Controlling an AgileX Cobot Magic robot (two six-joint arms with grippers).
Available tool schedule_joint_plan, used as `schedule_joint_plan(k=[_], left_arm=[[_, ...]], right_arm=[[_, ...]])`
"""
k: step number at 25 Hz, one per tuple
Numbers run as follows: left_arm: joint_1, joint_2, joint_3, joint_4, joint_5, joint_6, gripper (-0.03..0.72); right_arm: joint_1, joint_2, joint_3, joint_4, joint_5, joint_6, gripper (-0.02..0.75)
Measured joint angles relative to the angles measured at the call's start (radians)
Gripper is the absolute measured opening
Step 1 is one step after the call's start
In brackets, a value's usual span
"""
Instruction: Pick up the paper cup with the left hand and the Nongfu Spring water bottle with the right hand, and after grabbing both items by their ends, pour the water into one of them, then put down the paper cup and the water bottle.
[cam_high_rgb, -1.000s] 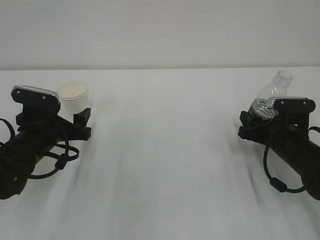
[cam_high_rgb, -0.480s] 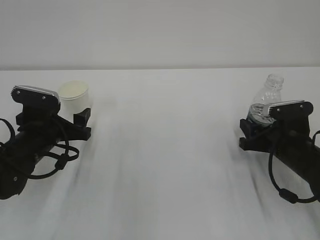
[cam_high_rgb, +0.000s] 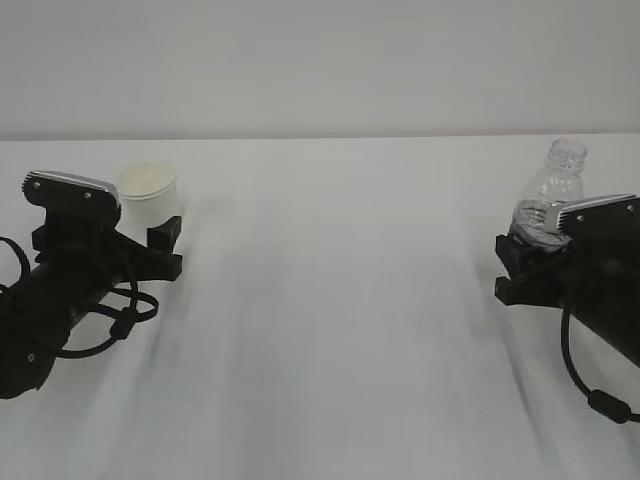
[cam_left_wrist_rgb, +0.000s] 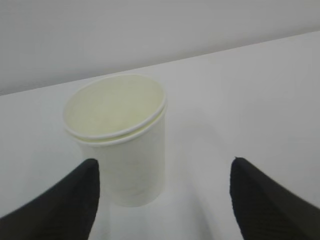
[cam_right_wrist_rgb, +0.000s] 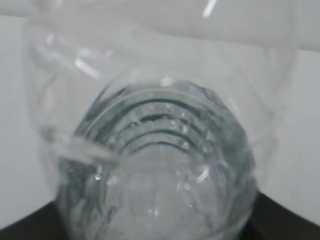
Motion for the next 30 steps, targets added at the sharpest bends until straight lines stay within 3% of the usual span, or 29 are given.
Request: schedule_joint_plan(k=[7,14,20,30], left_arm=[[0.000,0.000,0.000,-0.010,0.000,0.000,0.587],[0.000,0.000,0.000,-0.155,0.000,0.000,0.602],[0.000,0.000,-0.018,-0.076,-0.001,0.000,0.683],[0.046,0.076,-0.094,-0.041,-0.003,-0.014,0.690]], right_arm=[[0.000,-0.133,0.107,0.004,0.001,-0.015,0.402],[0.000,-0.225,0.186,0.007,0.002,-0.043,0.402],[0.000,-0.226,0.186,0.007,0.002,-0.045,0.402],[0.000,-0.227,0.186,-0.001,0.002,-0.045,0.402]])
